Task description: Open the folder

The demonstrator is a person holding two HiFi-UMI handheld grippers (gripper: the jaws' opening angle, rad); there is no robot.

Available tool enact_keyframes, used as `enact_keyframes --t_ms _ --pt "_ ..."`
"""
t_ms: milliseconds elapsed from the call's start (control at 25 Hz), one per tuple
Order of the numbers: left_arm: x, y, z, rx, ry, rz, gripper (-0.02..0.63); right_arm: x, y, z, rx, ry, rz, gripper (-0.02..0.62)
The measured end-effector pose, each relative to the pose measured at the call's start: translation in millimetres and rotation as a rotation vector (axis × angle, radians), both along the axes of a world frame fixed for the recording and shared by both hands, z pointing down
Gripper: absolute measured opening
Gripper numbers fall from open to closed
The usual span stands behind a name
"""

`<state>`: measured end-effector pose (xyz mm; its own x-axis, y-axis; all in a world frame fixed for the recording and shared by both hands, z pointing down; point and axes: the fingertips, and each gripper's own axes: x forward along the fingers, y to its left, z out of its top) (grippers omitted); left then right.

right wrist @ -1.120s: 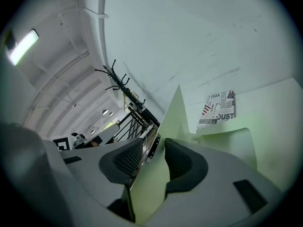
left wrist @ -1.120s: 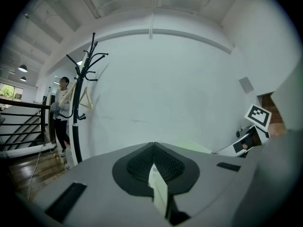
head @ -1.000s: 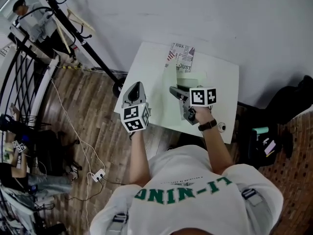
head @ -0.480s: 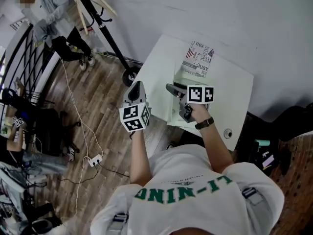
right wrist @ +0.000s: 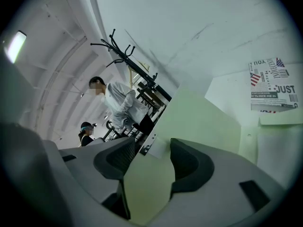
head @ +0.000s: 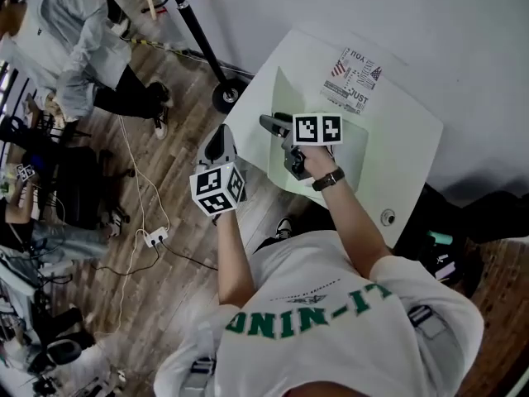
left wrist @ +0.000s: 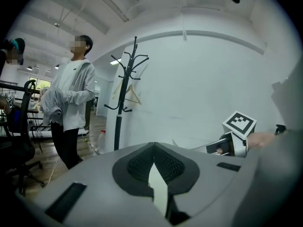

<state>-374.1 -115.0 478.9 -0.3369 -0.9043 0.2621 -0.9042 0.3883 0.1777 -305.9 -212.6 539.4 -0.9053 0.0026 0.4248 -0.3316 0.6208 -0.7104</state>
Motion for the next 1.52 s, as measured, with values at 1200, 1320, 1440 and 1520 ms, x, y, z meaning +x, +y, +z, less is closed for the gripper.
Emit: enact_keyframes --t_ms 1200,1320,1440,1520 --pt "-43.1 68.2 91.1 -0.122 0.104 -0.191 0.014 -124.6 10.2 221.7 0.383 0.460 -0.267 0.136" --pt "-37.8 71.3 96.1 -0.130 0.110 -0.193 0.014 -123.7 14.0 222.6 0.468 0.468 -0.318 0.130" --pt "-34.2 72.2 95.1 -0.132 0.106 -0.195 0.014 -123.4 14.8 217.3 0.483 0.455 -0.344 0.133" --pt "-31.7 71.6 92.1 -0.132 0.099 -0.196 0.014 -122.8 12.5 205.3 0.467 0.433 -0.342 0.143"
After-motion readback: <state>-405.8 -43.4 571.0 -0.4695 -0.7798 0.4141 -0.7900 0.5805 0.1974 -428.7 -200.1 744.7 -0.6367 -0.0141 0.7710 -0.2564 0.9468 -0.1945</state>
